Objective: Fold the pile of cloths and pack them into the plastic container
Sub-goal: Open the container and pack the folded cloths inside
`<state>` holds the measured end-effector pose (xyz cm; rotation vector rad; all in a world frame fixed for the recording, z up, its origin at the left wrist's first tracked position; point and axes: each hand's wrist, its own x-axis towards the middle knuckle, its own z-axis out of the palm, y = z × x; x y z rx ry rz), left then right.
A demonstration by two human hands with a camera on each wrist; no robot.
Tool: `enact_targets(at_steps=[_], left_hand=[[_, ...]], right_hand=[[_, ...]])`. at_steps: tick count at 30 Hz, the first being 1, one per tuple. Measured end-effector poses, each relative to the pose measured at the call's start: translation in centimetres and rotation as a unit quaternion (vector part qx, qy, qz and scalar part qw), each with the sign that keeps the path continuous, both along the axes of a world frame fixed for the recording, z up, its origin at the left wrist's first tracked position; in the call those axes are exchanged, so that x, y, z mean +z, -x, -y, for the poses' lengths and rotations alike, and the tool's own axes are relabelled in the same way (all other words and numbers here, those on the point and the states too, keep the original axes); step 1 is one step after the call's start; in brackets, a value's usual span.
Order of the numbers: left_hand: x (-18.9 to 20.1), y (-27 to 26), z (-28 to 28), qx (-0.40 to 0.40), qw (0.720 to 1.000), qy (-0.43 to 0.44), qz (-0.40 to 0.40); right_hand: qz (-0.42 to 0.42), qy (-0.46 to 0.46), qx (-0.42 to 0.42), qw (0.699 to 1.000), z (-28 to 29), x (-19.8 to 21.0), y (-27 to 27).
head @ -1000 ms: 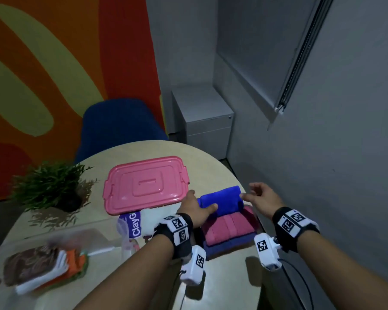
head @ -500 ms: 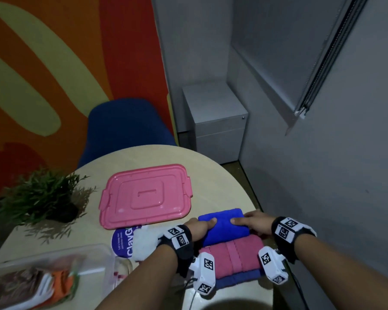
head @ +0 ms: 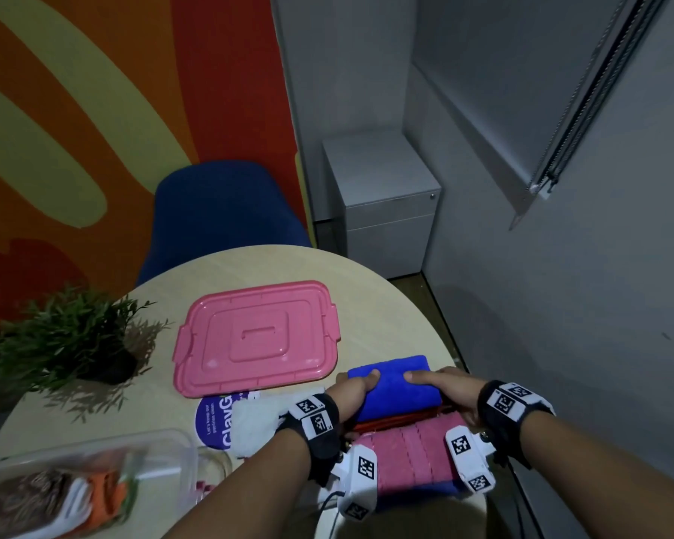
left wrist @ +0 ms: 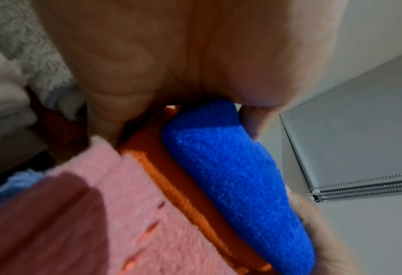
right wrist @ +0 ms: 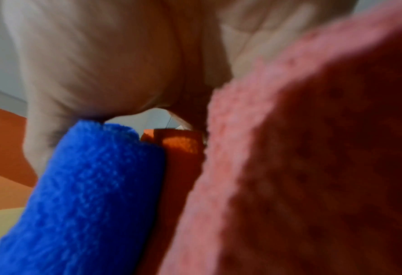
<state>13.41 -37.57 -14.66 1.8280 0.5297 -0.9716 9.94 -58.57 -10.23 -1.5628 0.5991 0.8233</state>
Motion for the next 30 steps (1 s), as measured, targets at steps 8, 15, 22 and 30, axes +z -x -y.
enact_targets(at_steps=[8, 15, 22, 30], left_hand=[[5.6, 1.0, -0.1, 0.014, 0.998, 0.06, 0.03], [8.2, 0.3, 0.4, -0.016, 0.993, 0.085, 0.079], [14.1, 0.3, -0.7, -0.077, 0.977, 0.115, 0.163], [23.2, 2.2, -8.6, -0.095, 0.967, 0.081, 0.221]], right_hand=[[0.032, -0.063, -0.055, 0.996, -0.6, 1.3, 0.2], [0.078, -0.103, -0.089, 0.988, -0.3, 3.4, 0.0], [0.151, -0.107, -0.118, 0.976, -1.0, 9.3, 0.1], [0.23, -0.099, -0.106, 0.962, -8.9, 18.0, 1.7]])
